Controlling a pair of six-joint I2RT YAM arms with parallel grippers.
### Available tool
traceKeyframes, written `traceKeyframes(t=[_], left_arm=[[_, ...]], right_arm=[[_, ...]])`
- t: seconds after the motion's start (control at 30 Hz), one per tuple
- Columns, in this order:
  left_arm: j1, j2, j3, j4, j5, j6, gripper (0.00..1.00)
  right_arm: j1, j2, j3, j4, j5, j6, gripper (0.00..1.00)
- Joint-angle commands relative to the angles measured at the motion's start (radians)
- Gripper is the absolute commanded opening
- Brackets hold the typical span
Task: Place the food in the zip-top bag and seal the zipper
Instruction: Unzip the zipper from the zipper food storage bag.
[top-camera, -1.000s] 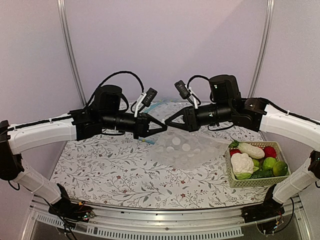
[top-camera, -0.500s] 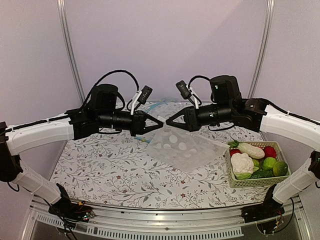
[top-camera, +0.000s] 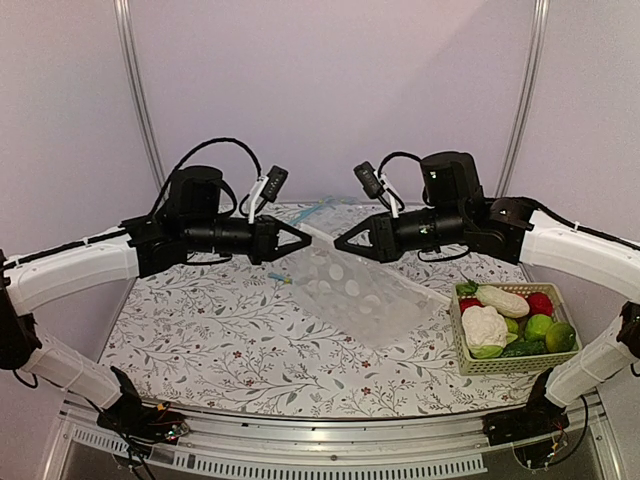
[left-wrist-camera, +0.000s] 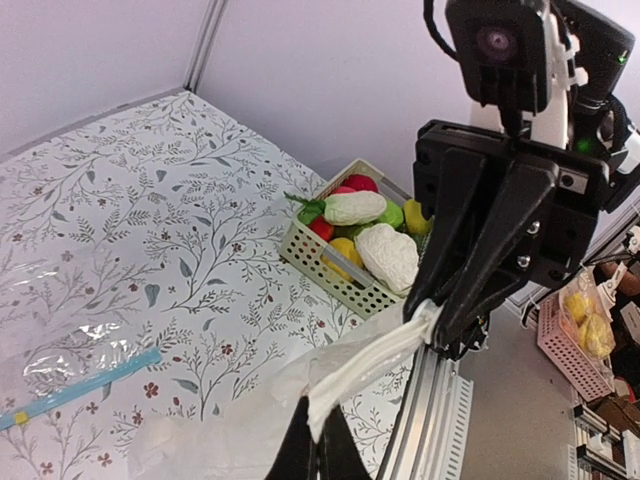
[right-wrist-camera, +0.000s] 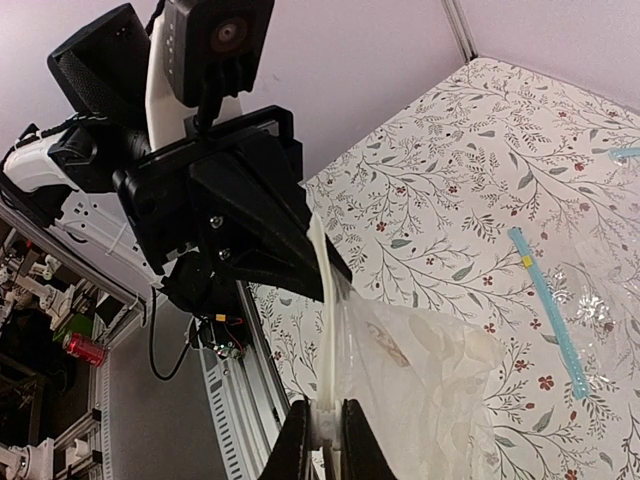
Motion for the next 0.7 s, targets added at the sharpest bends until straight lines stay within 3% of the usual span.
traceKeyframes(t=[0.0,0.67], left_arm=[[0.062,-0.029,-0.028,-0.061,-0.087,-0.007,0.0],[0.195,-0.096,-0.087,-0.122,-0.125,-0.006,0.0]], right_arm=[[-0.01,-0.051,-0.018,-0.039,-0.005,-0.009,0.0],[-0.017,-0.078,-0.027,-0.109,0.027,-0.027,0.0]])
